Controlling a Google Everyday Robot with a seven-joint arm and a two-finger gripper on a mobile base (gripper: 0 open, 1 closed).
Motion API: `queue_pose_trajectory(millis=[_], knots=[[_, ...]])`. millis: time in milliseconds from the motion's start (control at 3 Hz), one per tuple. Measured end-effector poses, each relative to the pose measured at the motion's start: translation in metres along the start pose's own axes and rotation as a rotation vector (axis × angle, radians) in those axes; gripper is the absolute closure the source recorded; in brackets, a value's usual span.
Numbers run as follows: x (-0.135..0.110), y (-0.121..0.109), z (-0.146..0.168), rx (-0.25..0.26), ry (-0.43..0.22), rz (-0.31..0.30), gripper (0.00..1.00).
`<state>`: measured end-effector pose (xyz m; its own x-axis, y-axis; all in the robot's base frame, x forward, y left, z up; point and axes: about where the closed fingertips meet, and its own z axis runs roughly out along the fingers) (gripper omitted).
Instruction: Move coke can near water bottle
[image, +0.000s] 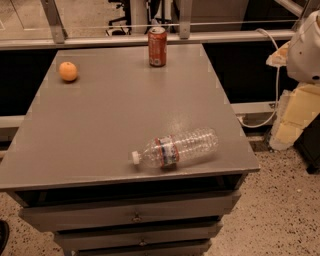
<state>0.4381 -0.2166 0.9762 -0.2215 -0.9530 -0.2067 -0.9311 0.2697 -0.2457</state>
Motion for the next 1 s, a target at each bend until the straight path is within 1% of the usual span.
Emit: queue_pose_trajectory(millis=[333,667,1000], knots=[[-0.001,-0.002,0.001,0.001,-0.007,0.001,0.0],[-0.019,-0.039,0.024,0.022,-0.135,0.024,0.0],[-0.07,-0.102,0.054,0.057,-0.373,0.085,0.0]])
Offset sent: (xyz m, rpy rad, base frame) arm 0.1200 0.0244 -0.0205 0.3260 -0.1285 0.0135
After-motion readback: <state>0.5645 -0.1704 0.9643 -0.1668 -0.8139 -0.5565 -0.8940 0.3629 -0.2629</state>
